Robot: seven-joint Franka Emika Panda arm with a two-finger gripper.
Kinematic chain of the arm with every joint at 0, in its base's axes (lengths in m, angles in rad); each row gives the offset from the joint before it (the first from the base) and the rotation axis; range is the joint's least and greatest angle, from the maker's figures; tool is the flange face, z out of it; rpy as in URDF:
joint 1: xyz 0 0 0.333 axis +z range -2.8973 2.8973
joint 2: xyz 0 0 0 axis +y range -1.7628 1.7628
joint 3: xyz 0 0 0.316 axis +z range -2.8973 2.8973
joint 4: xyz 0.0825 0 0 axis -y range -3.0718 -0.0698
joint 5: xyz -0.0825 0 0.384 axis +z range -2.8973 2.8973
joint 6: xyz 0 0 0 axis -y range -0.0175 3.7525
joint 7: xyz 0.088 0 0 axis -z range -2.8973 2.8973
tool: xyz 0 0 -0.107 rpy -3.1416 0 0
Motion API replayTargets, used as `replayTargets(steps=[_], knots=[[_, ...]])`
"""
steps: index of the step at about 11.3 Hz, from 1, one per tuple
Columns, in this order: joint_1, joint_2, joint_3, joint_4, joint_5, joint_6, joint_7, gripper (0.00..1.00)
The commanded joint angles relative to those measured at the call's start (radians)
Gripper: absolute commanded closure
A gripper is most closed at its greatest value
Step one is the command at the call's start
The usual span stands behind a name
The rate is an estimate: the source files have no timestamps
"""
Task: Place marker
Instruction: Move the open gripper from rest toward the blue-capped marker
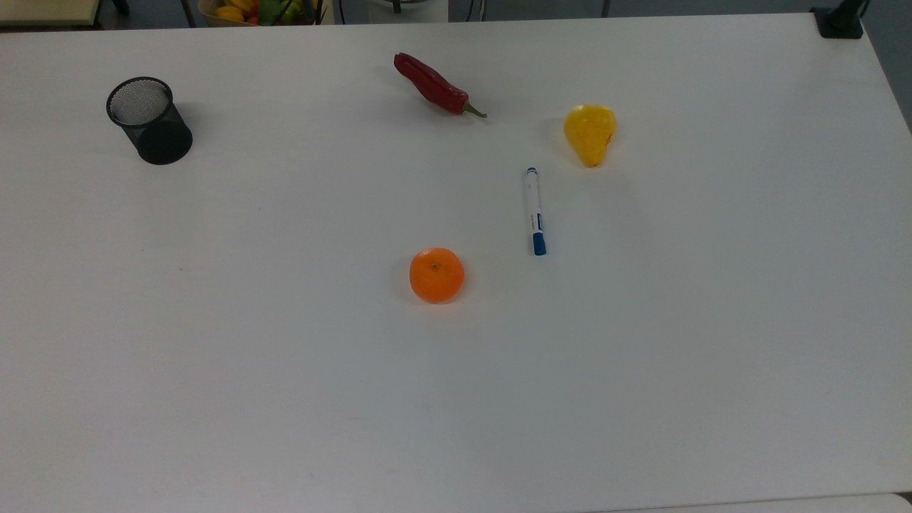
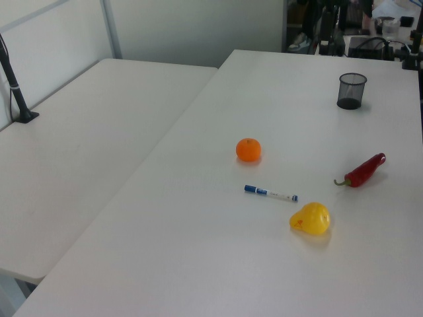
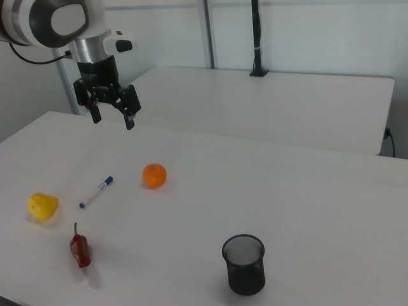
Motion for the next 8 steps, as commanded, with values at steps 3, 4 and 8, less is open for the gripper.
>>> replayTargets(steps=[3,4,8], knots=[[0.021,-0.016,-0.023,-0.022,-0.003,0.025,-0.014,0.00],[0.021,-0.016,-0.023,-0.024,-0.003,0.027,-0.014,0.00],[0.021,-0.018,-0.023,-0.027,-0.003,0.017,-0.023,0.00]])
